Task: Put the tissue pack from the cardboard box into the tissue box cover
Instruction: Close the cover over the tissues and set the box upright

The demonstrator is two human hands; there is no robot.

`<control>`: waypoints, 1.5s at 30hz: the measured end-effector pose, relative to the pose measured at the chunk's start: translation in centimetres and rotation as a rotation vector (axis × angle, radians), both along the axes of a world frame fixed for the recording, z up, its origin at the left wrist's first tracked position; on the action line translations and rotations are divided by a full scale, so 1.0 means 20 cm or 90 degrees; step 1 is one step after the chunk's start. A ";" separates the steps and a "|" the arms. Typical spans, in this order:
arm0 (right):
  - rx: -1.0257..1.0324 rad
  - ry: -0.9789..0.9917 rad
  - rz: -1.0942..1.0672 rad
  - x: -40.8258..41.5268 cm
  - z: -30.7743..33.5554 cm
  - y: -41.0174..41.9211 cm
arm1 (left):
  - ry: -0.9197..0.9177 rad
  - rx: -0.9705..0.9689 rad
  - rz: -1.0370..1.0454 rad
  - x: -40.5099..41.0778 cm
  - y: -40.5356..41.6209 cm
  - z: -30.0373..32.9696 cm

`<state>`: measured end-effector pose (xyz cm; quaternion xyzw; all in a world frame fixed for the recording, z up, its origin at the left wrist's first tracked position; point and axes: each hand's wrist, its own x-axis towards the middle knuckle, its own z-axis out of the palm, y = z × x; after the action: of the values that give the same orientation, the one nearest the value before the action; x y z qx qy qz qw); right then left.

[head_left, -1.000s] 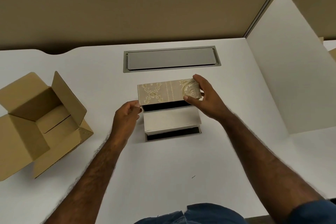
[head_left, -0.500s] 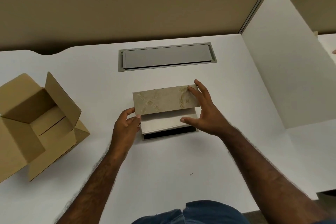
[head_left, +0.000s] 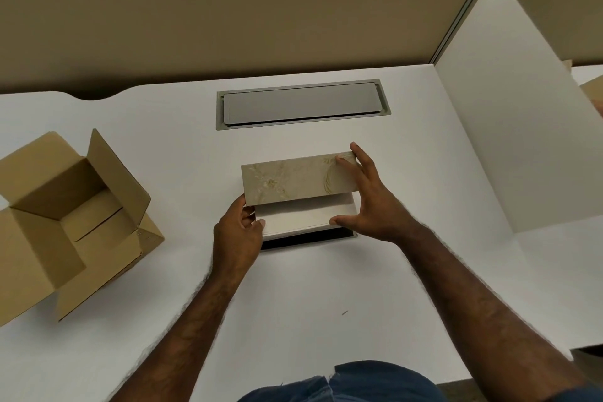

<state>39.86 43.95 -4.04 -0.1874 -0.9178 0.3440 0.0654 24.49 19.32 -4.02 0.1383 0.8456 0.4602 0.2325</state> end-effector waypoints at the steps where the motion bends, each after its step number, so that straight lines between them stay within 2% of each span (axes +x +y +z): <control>1: 0.001 -0.003 0.000 0.00 0.00 0.00 | 0.012 -0.001 0.004 0.00 0.00 0.00; 6: 0.016 -0.015 0.011 0.03 0.00 -0.01 | 0.037 0.014 -0.016 0.01 -0.02 -0.01; 10: 0.032 -0.025 0.021 0.04 0.01 0.00 | -0.006 -0.014 -0.105 0.01 -0.06 0.01; 14: 0.060 -0.023 0.025 0.05 0.00 0.00 | 0.011 -0.037 -0.162 -0.01 -0.08 -0.01; 31: 0.108 0.001 0.004 0.08 -0.08 -0.02 | 0.079 -0.087 -0.121 -0.02 -0.07 -0.06; 45: 0.144 0.068 -0.033 0.20 -0.16 -0.11 | 0.076 -0.092 -0.090 0.05 -0.07 -0.07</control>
<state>43.90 41.74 -7.20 -0.1836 -0.9409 0.2457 0.1439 25.46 17.84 -5.52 0.2081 0.8769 0.3716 0.2230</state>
